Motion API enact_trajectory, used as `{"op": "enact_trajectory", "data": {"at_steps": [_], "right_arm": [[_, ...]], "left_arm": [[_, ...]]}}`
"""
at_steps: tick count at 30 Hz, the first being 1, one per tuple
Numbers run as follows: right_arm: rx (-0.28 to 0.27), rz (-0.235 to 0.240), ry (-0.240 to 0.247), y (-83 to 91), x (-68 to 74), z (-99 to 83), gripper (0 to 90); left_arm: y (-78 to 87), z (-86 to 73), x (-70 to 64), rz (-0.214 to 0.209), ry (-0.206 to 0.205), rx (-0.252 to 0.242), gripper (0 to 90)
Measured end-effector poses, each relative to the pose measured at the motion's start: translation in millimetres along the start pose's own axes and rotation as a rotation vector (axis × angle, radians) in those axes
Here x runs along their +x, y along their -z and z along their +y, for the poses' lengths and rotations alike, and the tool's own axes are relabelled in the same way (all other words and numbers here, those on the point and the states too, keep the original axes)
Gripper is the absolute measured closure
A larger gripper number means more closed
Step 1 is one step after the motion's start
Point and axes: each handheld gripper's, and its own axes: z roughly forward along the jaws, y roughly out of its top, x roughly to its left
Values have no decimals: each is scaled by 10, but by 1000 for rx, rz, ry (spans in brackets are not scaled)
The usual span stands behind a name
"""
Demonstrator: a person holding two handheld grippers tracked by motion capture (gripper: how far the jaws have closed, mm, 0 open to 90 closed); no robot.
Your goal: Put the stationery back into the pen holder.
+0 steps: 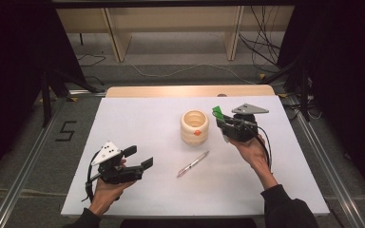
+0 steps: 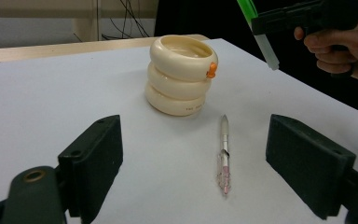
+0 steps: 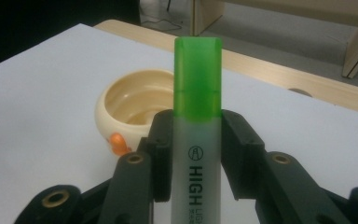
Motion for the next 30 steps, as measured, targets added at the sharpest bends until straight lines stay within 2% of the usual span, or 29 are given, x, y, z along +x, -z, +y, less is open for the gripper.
{"op": "enact_trajectory", "data": {"at_steps": [15,30], "right_arm": [[-75,28,-2,-154,110,192,673],[-85,40,-32,-268,166,303,673]], "left_arm": [[2,-3,-6,-3,0,4,187],[5,0,-5,-1,-1,-5,187]]}}
